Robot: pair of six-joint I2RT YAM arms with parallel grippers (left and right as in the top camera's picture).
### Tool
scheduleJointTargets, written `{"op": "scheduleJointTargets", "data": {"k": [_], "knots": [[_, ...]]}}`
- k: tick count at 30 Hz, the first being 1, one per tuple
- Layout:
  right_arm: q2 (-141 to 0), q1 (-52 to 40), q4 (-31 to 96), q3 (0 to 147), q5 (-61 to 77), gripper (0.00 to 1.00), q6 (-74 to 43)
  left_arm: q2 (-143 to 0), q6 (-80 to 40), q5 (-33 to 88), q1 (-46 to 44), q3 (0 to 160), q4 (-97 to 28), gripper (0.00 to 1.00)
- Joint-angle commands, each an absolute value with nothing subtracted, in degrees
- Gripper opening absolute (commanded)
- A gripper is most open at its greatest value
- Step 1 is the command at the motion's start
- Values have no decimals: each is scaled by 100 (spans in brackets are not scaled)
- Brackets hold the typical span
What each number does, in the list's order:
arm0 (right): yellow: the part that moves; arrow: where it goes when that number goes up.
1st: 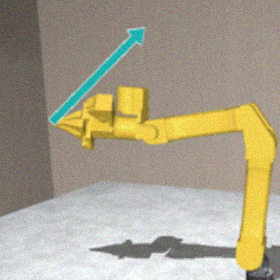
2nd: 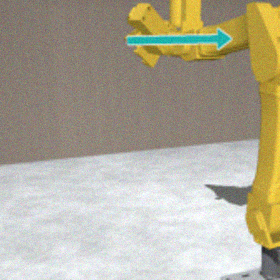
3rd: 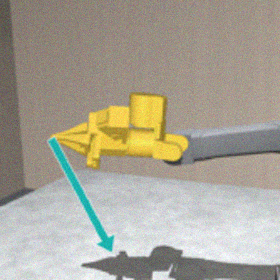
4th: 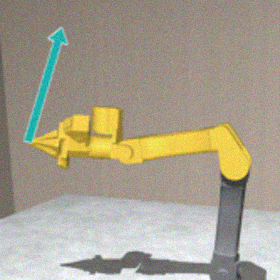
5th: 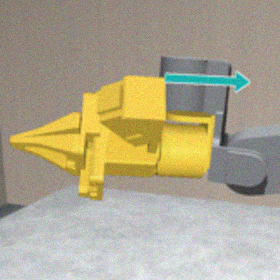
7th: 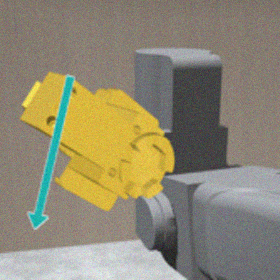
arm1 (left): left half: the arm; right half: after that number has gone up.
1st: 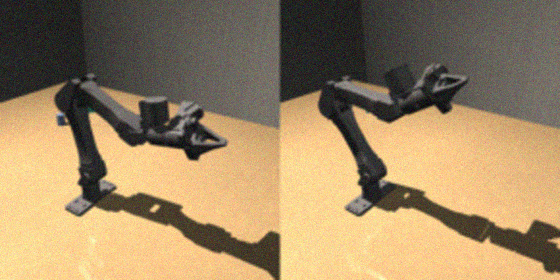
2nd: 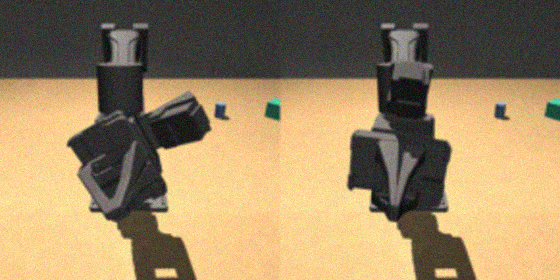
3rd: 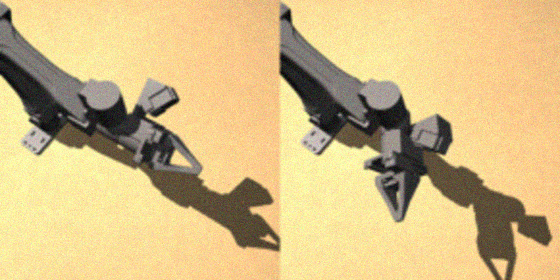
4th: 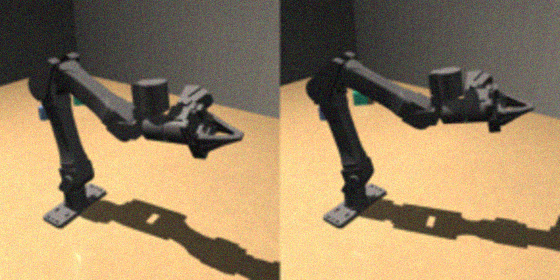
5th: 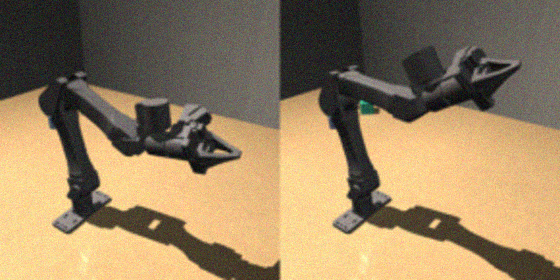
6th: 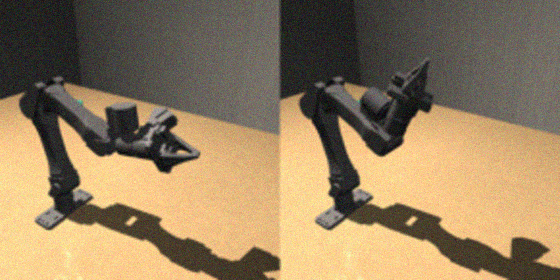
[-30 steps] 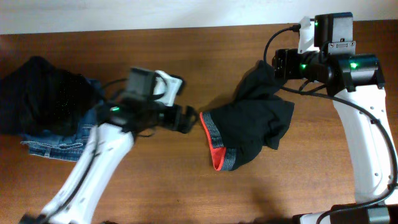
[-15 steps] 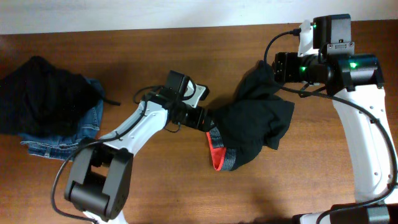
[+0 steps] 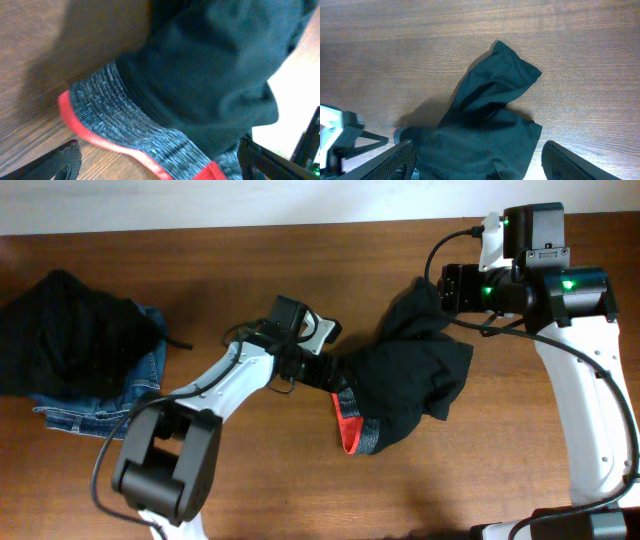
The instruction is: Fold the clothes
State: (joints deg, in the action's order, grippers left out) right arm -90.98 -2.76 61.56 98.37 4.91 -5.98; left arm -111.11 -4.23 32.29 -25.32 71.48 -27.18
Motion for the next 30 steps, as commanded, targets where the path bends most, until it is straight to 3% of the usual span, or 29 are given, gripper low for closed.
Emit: {"op": "scheduleJointTargets", "data": {"k": [1,2,4,6,9,13,22,30], "knots": [[-9139,-250,6160,9826,399,85,-631,-11493,-469,3494,-2637,7205,-2620,97],[-9139,-250,6160,9826,399,85,-631,-11522,-471,3524,-2637,7205,-2611,90],[-9139,-250,6158,9826,399,85,-631,-11522,-469,3522,-2635,7207,-2591,56],[-9139,-250,6158,9826,399,85,-631,-11511,-467,3518,-2630,7260,-2512,30],[-9139,-250,6156,9826,399,84,-631,-11443,-467,3518,-2611,7450,-2552,3],[-9139,-250,6158,9826,377,85,-628,-10849,-467,3081,-2412,8053,-3127,1],[-9181,-250,6171,9826,379,86,-631,-9454,-355,449,-1863,9806,-4644,1],[-9550,-257,6215,9749,429,85,-631,-8875,-158,357,-1693,10025,-4807,0]]}}
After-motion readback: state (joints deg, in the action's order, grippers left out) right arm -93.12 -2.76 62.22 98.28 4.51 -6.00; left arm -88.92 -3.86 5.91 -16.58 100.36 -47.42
